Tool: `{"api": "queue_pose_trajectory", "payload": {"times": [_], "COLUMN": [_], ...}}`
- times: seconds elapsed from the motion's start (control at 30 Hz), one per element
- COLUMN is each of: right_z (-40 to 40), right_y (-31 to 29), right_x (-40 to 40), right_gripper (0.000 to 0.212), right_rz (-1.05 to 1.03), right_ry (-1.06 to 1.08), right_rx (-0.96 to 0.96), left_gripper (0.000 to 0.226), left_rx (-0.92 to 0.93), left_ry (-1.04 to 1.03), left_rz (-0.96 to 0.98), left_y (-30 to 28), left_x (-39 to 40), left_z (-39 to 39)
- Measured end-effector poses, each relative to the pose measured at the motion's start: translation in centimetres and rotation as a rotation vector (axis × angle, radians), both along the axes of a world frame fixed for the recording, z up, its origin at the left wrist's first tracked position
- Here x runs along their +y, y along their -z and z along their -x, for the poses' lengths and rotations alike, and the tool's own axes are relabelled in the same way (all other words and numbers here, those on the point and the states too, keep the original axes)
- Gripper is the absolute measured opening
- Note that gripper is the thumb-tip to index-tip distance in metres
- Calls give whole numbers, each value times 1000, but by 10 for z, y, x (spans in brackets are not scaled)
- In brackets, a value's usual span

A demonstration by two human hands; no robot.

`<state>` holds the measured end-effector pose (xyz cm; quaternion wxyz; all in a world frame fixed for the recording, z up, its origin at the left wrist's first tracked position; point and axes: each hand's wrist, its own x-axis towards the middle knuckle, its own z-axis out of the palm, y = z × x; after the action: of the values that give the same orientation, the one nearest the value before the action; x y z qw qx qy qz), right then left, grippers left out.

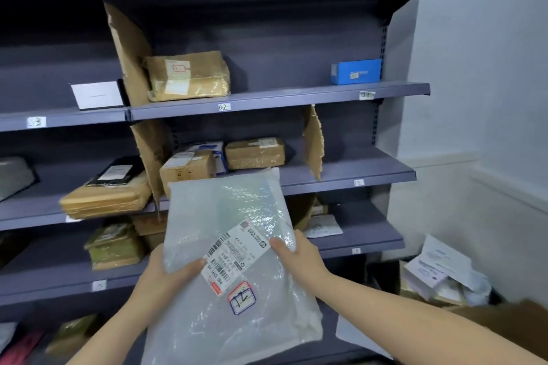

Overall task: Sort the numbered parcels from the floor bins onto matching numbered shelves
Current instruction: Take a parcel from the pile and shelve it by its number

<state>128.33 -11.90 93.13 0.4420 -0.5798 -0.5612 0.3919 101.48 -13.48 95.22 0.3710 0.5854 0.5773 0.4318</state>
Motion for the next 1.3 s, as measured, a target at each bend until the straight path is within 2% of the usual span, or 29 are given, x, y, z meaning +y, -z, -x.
{"api": "queue_pose_trajectory", "payload": {"times": [0.13, 0.33, 0.6, 0.7, 0.77, 0.83, 1.0, 1.1, 1.2, 1.3], "right_z": [-39, -111, -239, -295, -332, -365, -418, -433, -440, -441], "right_y": [4, 6, 20, 23, 23, 22, 4, -17, -33, -41], "right_x": [0, -5, 24, 51, 70, 90, 151, 198, 250, 303], "right_gripper": [38, 22, 14, 17, 11, 9, 40, 37, 23, 23], "right_rz": [-3, -31, -109, -116, -122, -112, -46, -19, -4, 8], "right_ry": [68, 208, 362, 401, 423, 429, 397, 357, 299, 274], "right_rx": [9, 41, -82, -110, -132, -113, -106, -128, -123, -101], "left_gripper": [84, 97, 75, 78, 79, 72, 73, 68, 79, 79], "left_rx": [19, 30, 77, 80, 80, 71, 54, 112, 98, 158], "left_ry": [27, 110, 146, 183, 200, 240, 173, 98, 27, -56], "left_rz": [8, 61, 24, -10, -15, -40, 0, 92, 145, 194], "left_y": [14, 26, 30, 27, 22, 20, 21, 10, -11, -30], "left_x": [23, 53, 91, 110, 124, 142, 202, 248, 293, 340], "left_z": [-32, -105, -246, -299, -334, -365, -417, -434, -444, -449]}}
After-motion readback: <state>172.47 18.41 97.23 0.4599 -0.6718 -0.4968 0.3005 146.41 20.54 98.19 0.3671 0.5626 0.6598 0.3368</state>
